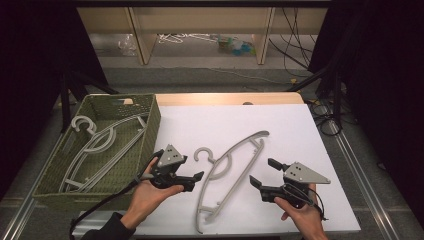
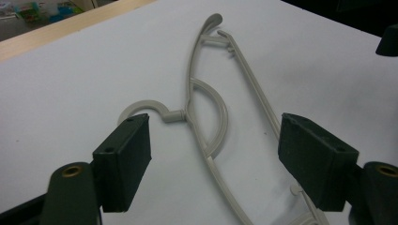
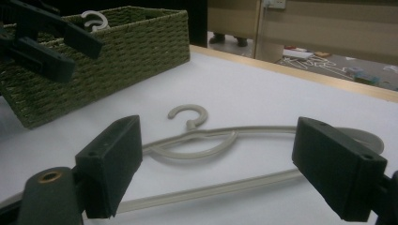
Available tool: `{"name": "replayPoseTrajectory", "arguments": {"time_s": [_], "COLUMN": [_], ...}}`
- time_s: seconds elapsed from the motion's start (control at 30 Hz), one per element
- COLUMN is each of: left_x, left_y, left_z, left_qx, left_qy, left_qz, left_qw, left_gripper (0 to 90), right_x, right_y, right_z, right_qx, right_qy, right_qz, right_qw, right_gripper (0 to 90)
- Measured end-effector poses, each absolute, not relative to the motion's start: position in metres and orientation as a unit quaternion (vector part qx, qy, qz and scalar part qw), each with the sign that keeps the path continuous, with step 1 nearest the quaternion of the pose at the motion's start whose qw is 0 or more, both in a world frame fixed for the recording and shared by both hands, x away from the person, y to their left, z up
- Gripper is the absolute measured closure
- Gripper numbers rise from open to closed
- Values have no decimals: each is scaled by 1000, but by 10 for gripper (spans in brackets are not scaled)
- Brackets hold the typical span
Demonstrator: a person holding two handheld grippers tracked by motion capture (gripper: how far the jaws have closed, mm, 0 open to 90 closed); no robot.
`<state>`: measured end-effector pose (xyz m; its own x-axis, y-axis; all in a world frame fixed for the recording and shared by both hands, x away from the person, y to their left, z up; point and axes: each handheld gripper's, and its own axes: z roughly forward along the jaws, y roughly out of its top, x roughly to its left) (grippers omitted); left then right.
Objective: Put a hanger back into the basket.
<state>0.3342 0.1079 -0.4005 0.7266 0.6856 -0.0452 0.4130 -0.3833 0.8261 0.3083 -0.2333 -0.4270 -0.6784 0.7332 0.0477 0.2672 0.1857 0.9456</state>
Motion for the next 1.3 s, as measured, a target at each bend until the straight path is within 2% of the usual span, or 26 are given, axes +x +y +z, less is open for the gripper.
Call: {"name": "replayPoseTrajectory", "arguments": {"time_s": [0.53,0.73,1.3], "left_x": [331,335,352], "left_y": [84,82,75], "left_z": [-437,-444,-466], "left_qx": [833,836,859], "left_qy": [330,330,349], "left_qz": [127,133,96], "left_qw": [426,417,364], "left_gripper": [257,257,252], "right_x": [309,310,311], "right_y": [-231,-231,-230], "right_z": [-428,-428,-428], "right_qx": [333,334,332], "right_qy": [735,735,741], "right_qz": [551,551,543], "right_qw": [212,212,212], "right_gripper": [174,174,174]}}
